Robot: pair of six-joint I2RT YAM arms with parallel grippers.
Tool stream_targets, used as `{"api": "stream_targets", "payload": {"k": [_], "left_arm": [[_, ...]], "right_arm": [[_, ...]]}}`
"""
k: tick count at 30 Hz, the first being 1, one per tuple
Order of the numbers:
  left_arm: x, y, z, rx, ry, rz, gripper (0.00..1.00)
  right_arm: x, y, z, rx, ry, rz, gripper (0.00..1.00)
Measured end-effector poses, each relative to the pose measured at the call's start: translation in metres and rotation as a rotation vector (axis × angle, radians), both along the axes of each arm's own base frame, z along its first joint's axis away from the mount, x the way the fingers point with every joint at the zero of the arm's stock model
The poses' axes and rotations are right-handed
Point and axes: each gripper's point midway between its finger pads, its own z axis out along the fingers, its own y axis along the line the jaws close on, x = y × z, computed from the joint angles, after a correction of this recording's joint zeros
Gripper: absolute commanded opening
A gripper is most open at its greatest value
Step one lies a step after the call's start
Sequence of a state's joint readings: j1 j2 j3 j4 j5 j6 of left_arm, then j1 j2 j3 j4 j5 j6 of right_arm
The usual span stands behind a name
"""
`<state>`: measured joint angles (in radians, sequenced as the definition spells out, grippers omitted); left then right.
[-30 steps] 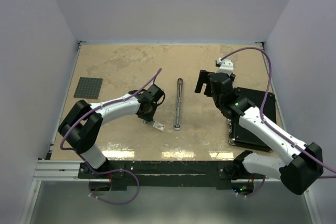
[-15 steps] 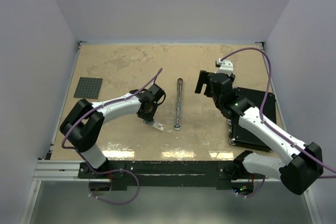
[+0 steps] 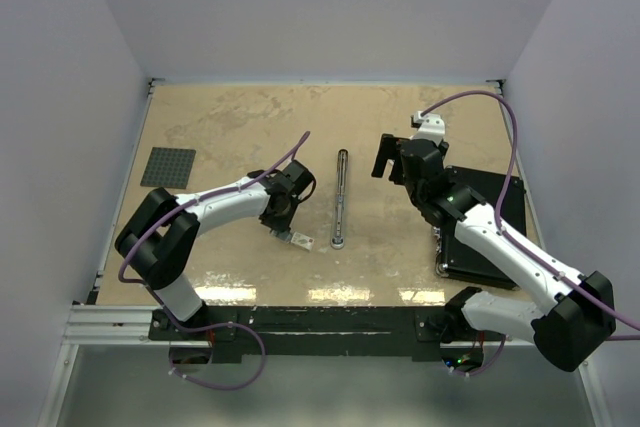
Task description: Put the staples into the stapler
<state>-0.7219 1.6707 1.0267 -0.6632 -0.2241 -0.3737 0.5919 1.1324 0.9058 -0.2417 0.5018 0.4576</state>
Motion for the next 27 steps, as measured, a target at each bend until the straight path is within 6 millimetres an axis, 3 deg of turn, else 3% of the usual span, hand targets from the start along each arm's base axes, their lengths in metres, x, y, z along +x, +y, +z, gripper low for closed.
{"api": "stream_targets", "payload": {"k": [8,19,27], "left_arm": [[-0.0014,0.0046,0.0005,0.021,0.003,0.004,0.29],[-0.0034,0.0003,-0.0001,0.000,0.018,-0.003,0.23],[-0.0020,0.0027,0.0003,0.014,0.010,0.001,0.25]], "right_arm": [[-0.0002,-0.0016,-0.0054,-0.007,0.007,-0.001,0.98],[0.0006,-0.0012,-0.0044,-0.004,0.003,0.000,0.98],[0.0009,-0.0006,-0.0057,0.002,0.004,0.007,0.98]]}}
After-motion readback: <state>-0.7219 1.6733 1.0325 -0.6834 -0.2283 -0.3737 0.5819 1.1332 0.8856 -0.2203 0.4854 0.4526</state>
